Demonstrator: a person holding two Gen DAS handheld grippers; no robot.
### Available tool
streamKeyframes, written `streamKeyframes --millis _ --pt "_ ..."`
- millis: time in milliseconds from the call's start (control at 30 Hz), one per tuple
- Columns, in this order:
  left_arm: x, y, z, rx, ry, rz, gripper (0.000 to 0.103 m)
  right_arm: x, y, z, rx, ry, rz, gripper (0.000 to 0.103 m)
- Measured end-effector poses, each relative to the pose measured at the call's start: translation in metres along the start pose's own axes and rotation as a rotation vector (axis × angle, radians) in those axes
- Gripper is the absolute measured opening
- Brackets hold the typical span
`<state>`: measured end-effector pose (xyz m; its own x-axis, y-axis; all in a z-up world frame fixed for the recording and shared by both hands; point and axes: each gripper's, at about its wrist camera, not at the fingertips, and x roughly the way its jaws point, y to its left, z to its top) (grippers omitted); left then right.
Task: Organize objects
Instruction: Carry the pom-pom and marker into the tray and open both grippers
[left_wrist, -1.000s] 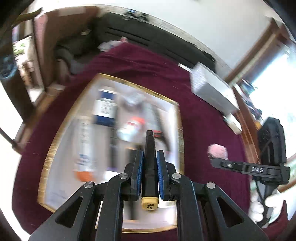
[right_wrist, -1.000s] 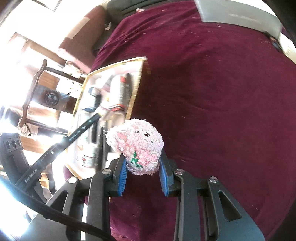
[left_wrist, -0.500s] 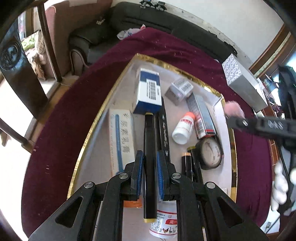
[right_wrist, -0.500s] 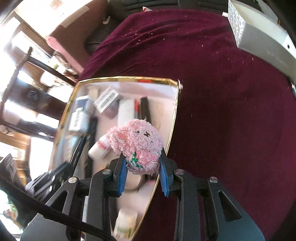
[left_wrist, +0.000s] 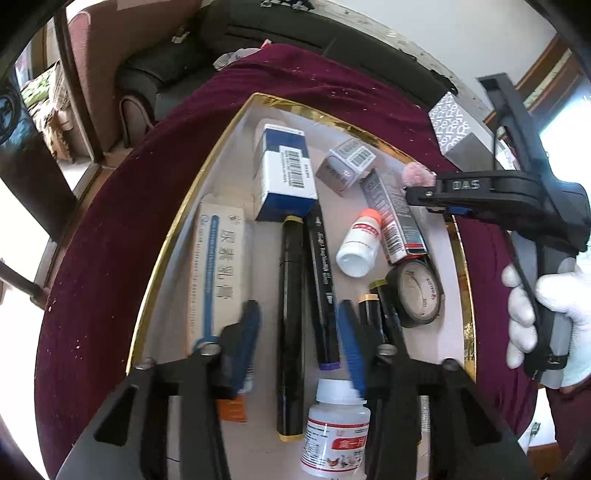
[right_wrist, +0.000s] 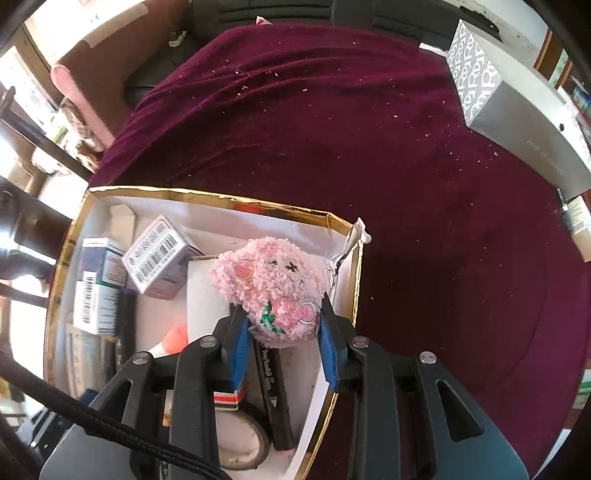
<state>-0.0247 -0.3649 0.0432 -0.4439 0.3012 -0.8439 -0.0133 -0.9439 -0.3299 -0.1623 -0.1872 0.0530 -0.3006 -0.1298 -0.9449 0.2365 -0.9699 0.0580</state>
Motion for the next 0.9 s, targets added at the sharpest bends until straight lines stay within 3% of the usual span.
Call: streamKeyframes --millis 133,200,400,533,633,700,767,833,900 --pt "0.002 -0.006 0.001 0.034 -0.002 0.006 0.053 -0.007 0.01 -0.002 -0.019 -0.019 -0.036 0.037" --pt "0.003 -0.009 0.001 0.047 0.002 0.007 0.056 -0.015 0.013 -0.005 -0.03 -0.051 -0.054 0.05" --pt "-0.006 -0.01 0.002 0.028 -0.026 0.045 0.057 -0.041 0.008 -0.014 -0.001 -0.088 -0.042 0.052" --pt "-0.041 -0.027 0.0 0.084 -0.173 0.185 0.057 -0.057 -0.003 -0.031 0.049 -0.097 -0.007 0.053" --pt "-0.088 -0.051 -0.006 0.134 -0.356 0.326 0.057 -0.067 -0.008 -0.049 0.061 -0.098 0.034 0.053" --pt "-0.127 -0.068 -0.016 0.136 -0.49 0.375 0.064 -0.072 -0.011 -0.061 0.07 -0.096 0.07 0.053" --pt "-0.167 -0.082 -0.025 0.116 -0.606 0.344 0.099 -0.077 -0.015 -0.071 0.079 -0.09 0.111 0.053" --pt "-0.199 -0.088 -0.031 0.079 -0.679 0.224 0.102 -0.084 -0.017 -0.079 0.075 -0.098 0.142 0.053" --pt "-0.211 -0.091 -0.031 0.026 -0.662 0.128 0.102 -0.092 -0.017 -0.088 0.05 -0.111 0.161 0.053"
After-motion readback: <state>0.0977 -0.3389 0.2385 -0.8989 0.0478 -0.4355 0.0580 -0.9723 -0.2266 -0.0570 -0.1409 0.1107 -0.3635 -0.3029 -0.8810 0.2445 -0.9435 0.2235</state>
